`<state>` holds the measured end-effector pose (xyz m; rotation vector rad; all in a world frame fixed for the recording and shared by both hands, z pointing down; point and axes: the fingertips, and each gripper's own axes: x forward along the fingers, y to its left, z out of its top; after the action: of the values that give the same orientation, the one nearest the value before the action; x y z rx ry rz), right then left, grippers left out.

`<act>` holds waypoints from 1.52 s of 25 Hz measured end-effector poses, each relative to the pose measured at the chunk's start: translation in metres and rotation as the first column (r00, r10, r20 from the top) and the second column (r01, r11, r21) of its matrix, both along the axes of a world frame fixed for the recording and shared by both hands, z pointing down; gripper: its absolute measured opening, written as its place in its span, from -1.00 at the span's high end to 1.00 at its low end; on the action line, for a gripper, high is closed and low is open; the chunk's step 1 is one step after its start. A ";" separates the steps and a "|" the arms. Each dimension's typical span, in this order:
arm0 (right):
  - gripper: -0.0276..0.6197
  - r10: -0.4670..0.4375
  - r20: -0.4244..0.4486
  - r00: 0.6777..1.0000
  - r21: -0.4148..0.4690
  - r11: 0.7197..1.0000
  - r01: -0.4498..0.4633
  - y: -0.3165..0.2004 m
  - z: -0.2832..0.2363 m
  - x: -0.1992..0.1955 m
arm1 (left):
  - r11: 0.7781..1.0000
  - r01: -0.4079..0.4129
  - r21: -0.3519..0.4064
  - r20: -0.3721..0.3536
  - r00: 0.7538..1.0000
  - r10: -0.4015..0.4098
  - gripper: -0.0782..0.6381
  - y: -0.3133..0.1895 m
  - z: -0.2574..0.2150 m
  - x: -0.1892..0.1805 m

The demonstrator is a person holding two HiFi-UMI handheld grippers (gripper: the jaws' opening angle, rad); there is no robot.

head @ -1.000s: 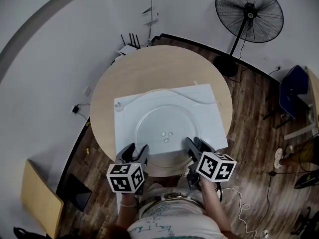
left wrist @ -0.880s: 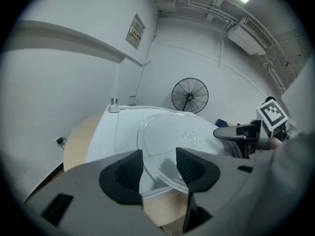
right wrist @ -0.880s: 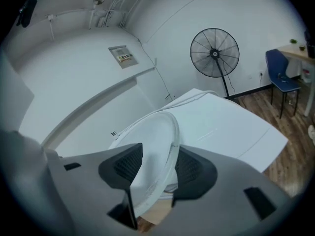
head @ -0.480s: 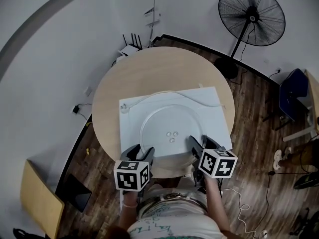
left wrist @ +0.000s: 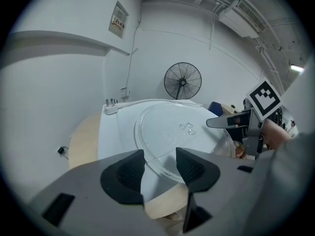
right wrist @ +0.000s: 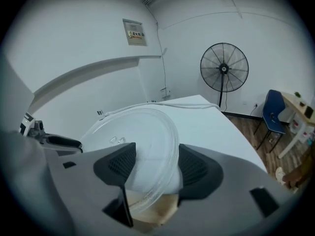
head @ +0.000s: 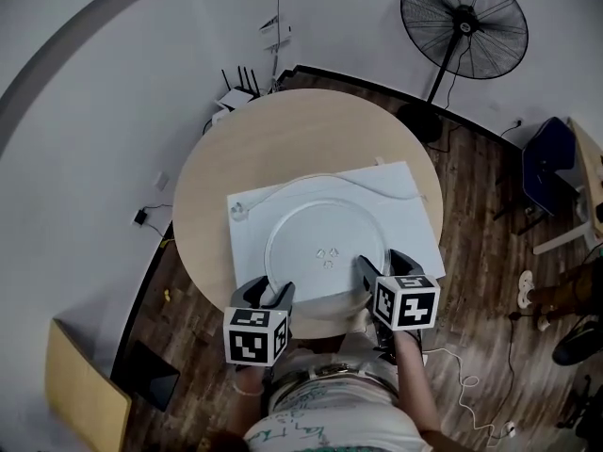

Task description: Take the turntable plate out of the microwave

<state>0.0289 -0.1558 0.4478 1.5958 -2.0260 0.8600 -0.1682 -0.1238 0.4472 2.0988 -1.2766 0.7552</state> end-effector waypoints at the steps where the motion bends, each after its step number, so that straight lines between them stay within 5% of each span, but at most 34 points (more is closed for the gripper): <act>1: 0.10 0.000 0.000 1.000 0.002 1.000 0.000 0.000 0.000 0.000 | 1.000 -0.003 0.001 -0.002 1.000 0.003 0.20 0.000 0.000 0.000; 10: 0.07 -0.072 -0.050 0.996 0.097 0.992 0.076 0.001 -0.003 0.001 | 1.000 -0.002 0.024 -0.044 0.999 0.004 0.21 0.000 -0.002 -0.002; 17: 0.05 -0.126 -0.008 0.992 0.127 0.984 0.126 0.008 -0.010 0.001 | 0.996 0.044 0.074 -0.034 0.999 -0.041 0.33 0.000 -0.010 -0.016; 23: 0.07 -0.186 -0.024 0.982 0.193 0.963 0.187 0.016 -0.018 -0.003 | 0.986 0.065 0.154 -0.060 0.997 -0.056 0.64 0.005 -0.025 -0.020; 38: 0.94 -0.264 -0.073 0.962 0.366 0.890 0.273 0.060 -0.033 -0.015 | 0.940 -0.018 0.341 -0.070 0.997 0.045 0.70 0.047 -0.033 0.007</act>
<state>0.0135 -0.0956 0.4151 1.4409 -2.4305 0.3664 -0.1611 -0.0768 0.4140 2.4002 -1.4155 0.4856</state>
